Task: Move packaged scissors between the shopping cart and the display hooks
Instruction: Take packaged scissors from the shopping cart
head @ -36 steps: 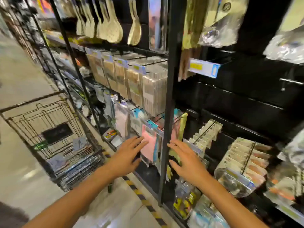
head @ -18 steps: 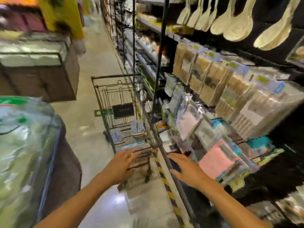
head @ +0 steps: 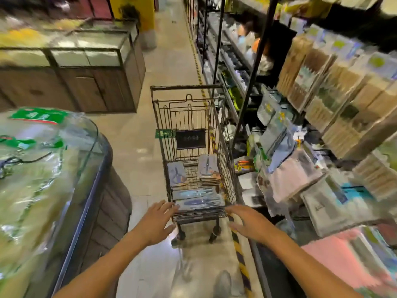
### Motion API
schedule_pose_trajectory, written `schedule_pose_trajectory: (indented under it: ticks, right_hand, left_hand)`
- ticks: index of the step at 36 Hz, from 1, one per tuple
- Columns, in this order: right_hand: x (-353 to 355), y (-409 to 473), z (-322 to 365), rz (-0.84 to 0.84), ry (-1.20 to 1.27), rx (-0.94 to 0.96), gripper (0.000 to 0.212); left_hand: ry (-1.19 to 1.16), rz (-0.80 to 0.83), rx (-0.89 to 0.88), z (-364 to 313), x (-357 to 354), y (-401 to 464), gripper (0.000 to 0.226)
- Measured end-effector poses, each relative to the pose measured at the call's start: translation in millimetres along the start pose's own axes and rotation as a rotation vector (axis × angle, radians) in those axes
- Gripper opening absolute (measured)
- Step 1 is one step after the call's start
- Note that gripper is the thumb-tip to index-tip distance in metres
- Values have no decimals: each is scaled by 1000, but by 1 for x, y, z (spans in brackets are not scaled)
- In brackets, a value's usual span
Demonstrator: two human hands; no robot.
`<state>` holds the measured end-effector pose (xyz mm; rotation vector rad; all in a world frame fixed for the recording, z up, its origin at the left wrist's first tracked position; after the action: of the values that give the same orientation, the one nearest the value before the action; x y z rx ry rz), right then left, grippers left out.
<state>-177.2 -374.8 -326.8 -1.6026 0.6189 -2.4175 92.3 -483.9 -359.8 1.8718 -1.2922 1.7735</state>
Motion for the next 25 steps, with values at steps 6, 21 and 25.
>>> schedule_pose_trajectory:
  ticks: [6,21,25]
  right_hand:
    - [26,68,-38,101,39,11,53]
    - [30,199,-51,298,-2,67,54]
    - [28,226,-54,296,9,14,49]
  left_hand:
    - [5,51,90,-4,13,60,78]
    - [-145,146,176,13,-6,162,77]
    - [-181,192,173,33,-19,191,111]
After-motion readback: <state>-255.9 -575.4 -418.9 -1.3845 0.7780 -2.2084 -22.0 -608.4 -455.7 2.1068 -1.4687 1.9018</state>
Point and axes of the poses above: each hand's wrist, its own y-axis towards the middle knuckle, its own x-axis out of the back of the hand, z = x × y, the point moved 6 cm from there along y, towards the middle knuckle, and after that the axes turned 5 degrees about -x, right-handed, at the moved point
